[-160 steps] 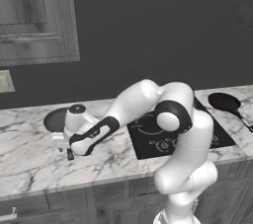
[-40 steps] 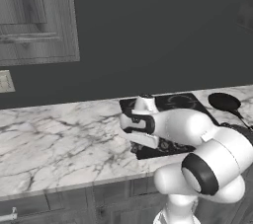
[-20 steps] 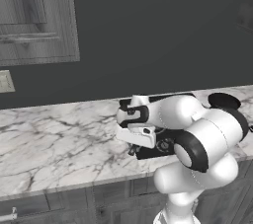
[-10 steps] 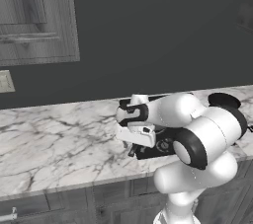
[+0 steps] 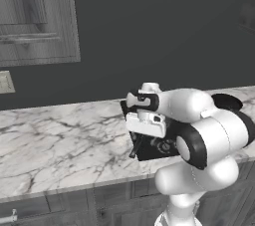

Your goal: Place both pans onto different burners. Then place the lemon wedge and the chicken drumstick on different pans.

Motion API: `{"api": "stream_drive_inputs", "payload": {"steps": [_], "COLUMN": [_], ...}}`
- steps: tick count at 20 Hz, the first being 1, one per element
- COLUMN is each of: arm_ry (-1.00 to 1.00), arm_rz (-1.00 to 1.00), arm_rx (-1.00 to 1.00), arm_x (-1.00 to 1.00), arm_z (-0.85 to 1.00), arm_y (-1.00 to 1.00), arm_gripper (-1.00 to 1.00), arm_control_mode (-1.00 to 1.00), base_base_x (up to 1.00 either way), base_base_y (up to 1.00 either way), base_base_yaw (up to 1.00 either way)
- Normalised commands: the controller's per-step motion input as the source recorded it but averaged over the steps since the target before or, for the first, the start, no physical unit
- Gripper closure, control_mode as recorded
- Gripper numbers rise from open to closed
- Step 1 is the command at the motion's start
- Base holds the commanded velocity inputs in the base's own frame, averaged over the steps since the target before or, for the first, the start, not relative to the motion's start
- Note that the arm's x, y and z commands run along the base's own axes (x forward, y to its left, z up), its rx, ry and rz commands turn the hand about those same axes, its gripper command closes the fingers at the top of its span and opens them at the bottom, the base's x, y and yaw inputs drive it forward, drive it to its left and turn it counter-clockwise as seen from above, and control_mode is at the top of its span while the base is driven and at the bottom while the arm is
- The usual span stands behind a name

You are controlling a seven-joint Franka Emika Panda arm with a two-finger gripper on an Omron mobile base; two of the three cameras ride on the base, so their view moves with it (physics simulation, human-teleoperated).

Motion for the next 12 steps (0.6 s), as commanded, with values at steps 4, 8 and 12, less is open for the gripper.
{"api": "stream_drive_inputs", "payload": {"steps": [4,8,12], "arm_ry": [0.07,0.01,-0.03], "arm_rz": [0.01,0.07,0.17], "arm_rx": [0.0,0.0,0.0], "arm_x": [0.0,-0.05,-0.19], "arm_z": [0.5,0.29,0.05], "arm_y": [-0.34,-0.54,-0.8], "arm_gripper": [-1.0,-1.0,-1.0], "arm_control_mode": [-1.0,-1.0,-1.0], "base_base_x": [0.0,0.0,0.0], "base_base_y": [0.0,0.0,0.0], "base_base_yaw": [0.0,0.0,0.0]}}
